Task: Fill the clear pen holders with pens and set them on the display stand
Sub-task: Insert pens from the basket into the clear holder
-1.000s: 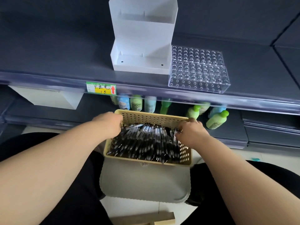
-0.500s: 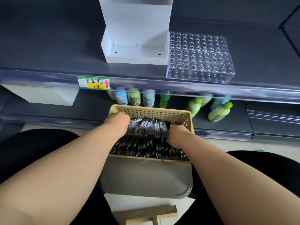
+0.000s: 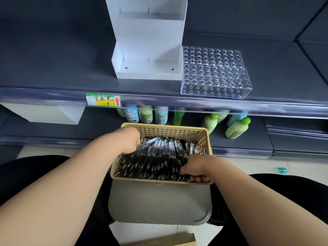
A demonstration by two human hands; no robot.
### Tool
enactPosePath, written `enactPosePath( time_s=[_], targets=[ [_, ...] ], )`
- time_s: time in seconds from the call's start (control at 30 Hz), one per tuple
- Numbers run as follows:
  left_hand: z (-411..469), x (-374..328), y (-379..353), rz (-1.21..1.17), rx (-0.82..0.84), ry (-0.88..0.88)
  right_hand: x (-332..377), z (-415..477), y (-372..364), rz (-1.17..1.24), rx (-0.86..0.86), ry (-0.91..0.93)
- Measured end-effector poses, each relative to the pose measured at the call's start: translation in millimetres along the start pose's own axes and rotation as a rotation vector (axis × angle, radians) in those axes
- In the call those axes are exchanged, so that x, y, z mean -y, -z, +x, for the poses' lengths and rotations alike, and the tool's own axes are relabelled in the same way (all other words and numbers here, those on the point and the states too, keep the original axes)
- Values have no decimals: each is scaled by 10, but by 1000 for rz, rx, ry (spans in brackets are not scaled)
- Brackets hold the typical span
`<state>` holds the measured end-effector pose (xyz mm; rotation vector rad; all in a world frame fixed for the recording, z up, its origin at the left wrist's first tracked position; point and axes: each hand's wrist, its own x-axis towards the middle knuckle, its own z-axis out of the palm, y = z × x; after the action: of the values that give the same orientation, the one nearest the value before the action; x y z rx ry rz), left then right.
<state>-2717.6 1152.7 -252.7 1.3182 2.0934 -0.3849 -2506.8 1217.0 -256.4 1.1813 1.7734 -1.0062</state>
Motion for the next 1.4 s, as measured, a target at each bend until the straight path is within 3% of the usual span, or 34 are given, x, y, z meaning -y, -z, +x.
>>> enactPosePath(
  time_s=[0.1,0.2,0.27,0.33,0.47,0.6,0.7,0.8,1.03,1.13,1.4],
  targets=[
    [-191,10,188,-154,-57,-134,-66,-124,142,-187,-4,35],
    [-344,-144,199,-499,-31,-263,-113,-331,302,-487,-95,99],
    [-437,-327,199,-644,-59,-314,-176,-532,476,-512,-173,151],
    [-533,-515,230,-679,-127,-367,-286,-760,693,-363,-236,237],
    [-682,-849,439,-833,-307,-470,-589,-1112,1123,222,-405,481],
    [-682,-1193,826,-987,-513,-530,-706,-1252,1556,616,-716,693],
    [-522,-1472,1159,-968,-656,-547,-726,-1102,1957,766,-1061,717],
    [-281,-1754,1457,-906,-746,-555,-762,-898,2264,692,-1307,581],
    [84,-2215,1687,-877,-775,-557,-875,-658,2407,347,-1190,391],
    [140,-2299,1679,-910,-773,-561,-933,-656,2412,357,-1122,409],
    [146,-2426,1607,-925,-825,-480,-985,-622,2337,331,-1145,510]
  ],
)
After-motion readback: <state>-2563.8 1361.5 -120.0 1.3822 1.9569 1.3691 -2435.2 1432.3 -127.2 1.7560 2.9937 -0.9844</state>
